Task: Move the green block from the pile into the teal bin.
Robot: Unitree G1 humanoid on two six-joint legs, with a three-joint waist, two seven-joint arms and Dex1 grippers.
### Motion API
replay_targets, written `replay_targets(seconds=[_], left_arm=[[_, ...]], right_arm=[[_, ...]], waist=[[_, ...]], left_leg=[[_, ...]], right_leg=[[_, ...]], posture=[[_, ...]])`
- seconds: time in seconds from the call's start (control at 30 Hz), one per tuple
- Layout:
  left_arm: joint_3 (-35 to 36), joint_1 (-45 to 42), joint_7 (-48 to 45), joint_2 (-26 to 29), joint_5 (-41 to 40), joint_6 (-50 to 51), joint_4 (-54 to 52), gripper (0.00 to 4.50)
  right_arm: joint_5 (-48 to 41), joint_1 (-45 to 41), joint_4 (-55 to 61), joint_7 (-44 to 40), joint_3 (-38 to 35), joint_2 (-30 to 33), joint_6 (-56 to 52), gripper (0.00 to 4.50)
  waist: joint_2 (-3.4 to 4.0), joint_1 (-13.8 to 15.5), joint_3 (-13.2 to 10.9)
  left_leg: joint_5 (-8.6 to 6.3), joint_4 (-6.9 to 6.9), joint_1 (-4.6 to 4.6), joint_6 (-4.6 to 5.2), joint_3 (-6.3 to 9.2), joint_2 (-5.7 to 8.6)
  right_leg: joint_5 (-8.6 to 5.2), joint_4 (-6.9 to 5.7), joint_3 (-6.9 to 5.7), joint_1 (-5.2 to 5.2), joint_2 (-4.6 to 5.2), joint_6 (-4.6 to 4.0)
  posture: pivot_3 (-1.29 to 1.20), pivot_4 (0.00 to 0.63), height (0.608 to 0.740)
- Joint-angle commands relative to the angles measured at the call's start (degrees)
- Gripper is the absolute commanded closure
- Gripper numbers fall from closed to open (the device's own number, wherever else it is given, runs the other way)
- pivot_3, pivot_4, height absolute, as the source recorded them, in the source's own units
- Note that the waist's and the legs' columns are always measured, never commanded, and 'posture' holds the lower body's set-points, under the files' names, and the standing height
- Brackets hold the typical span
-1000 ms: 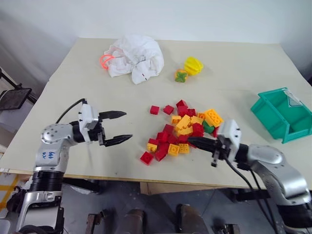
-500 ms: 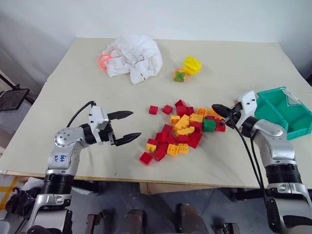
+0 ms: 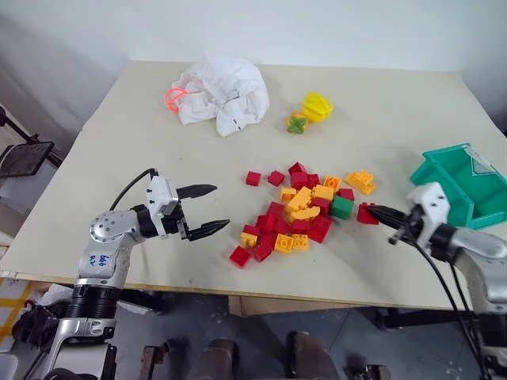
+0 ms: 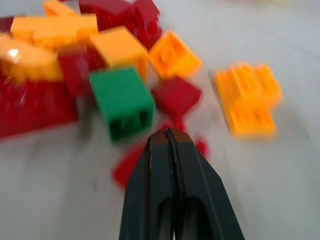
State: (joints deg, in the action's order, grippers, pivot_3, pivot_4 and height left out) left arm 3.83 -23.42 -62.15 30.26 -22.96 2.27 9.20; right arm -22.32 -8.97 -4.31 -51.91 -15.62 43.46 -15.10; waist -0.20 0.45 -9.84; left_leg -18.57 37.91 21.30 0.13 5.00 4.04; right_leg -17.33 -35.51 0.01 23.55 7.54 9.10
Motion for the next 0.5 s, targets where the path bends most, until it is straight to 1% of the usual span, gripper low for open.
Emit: replay_targets(seconds=[0.03, 0.1, 0.13, 0.2, 0.23, 0.27, 0.33, 0.4, 0.43, 0.5], left_arm=[[1.5, 0.2, -1.4, 1.8, -0.5, -2.0, -1.4, 0.00], [2.1, 0.2, -2.0, 2.6, -0.5, -2.4, -0.5, 0.00], [2.2, 0.2, -2.3, 2.9, -0.6, -2.6, -0.2, 0.00], [2.7, 0.1, -2.7, 3.6, -0.7, -2.9, 0.6, 0.00], [2.9, 0.0, -2.9, 3.9, -0.8, -3.0, 0.9, 0.00], [3.6, -0.2, -3.0, 3.9, -1.7, -2.3, 1.6, 0.00], [4.7, -0.6, -2.2, 3.6, -2.5, -1.5, 2.7, 0.00], [4.3, -0.7, -2.5, 3.7, -1.8, -2.2, 3.2, 0.00], [4.1, -1.0, -2.6, 3.5, -1.5, -2.5, 3.4, 0.00], [3.8, -1.4, -2.6, 2.9, -1.6, -2.4, 3.3, 0.00]], right_arm=[[-9.0, 6.1, 5.7, -7.3, -12.6, 2.4, 2.4, 4.48], [-9.8, 11.8, 7.6, -11.7, -16.1, 5.6, 1.0, 4.11], [-8.2, 13.5, 7.2, -12.6, -16.8, 6.5, 3.0, 3.89], [-7.8, 16.6, 4.6, -13.4, -20.6, 7.4, 4.9, 3.29], [-7.8, 17.4, 3.3, -13.5, -22.1, 7.6, 5.8, 2.92], [-6.6, 18.5, 1.4, -14.6, -22.3, 8.3, 7.5, 2.59], [-4.9, 19.4, -0.5, -16.0, -21.2, 9.4, 9.1, 1.95], [-4.5, 17.3, -0.5, -15.3, -19.4, 9.7, 9.0, 1.28], [-3.8, 14.7, 0.2, -13.6, -17.1, 10.0, 7.3, 0.96], [-5.2, 9.9, 3.0, -11.0, -12.7, 10.6, -1.0, 0.29]], waist=[[0.00, 0.1, 0.0], [0.03, 0.4, 0.0], [0.03, 0.4, 0.0], [0.02, 0.4, 0.0], [0.01, 0.4, 0.0], [0.01, 0.4, 0.0], [0.01, 0.4, 0.0], [0.01, 0.1, 0.0], [0.01, 0.0, 0.0], [0.02, -0.7, 0.0]], left_leg=[[0.00, 0.00, 0.00, 0.00, -0.02, 0.00], [-0.01, -0.02, 0.00, 0.01, -0.02, -0.02], [-0.01, -0.05, -0.01, 0.01, -0.04, -0.02], [-0.03, -0.04, -0.08, 0.04, -0.12, -0.06], [-0.04, -0.04, -0.12, 0.05, -0.13, -0.07], [-0.04, -0.04, -0.13, 0.06, -0.14, -0.08], [-0.05, -0.04, -0.13, 0.08, -0.16, -0.07], [-0.06, -0.04, -0.13, 0.08, -0.19, -0.07], [-0.05, -0.04, -0.13, 0.08, -0.22, -0.09], [-0.05, 0.03, -0.15, 0.08, -0.27, -0.09]], right_leg=[[0.00, 0.01, 0.01, 0.01, 0.01, 0.00], [0.00, 0.17, 0.01, 0.01, -0.02, 0.00], [0.00, 0.17, 0.02, 0.00, -0.02, 0.00], [0.00, 0.27, 0.03, -0.08, -0.05, 0.00], [0.01, 0.31, 0.03, -0.14, -0.06, 0.01], [0.01, 0.31, 0.04, -0.14, -0.05, 0.02], [0.01, 0.31, 0.07, -0.13, -0.05, 0.02], [0.01, 0.30, 0.08, -0.10, -0.05, 0.03], [0.02, 0.29, 0.11, -0.09, -0.05, 0.04], [0.04, 0.22, 0.15, -0.09, -0.04, 0.06]], posture=[[0.00, 0.150, 0.740], [0.00, 0.150, 0.740], [0.00, 0.150, 0.740], [0.00, 0.150, 0.740], [0.00, 0.150, 0.740], [0.00, 0.150, 0.740], [0.00, 0.150, 0.740], [0.00, 0.150, 0.740], [0.00, 0.150, 0.740], [0.00, 0.150, 0.740]])
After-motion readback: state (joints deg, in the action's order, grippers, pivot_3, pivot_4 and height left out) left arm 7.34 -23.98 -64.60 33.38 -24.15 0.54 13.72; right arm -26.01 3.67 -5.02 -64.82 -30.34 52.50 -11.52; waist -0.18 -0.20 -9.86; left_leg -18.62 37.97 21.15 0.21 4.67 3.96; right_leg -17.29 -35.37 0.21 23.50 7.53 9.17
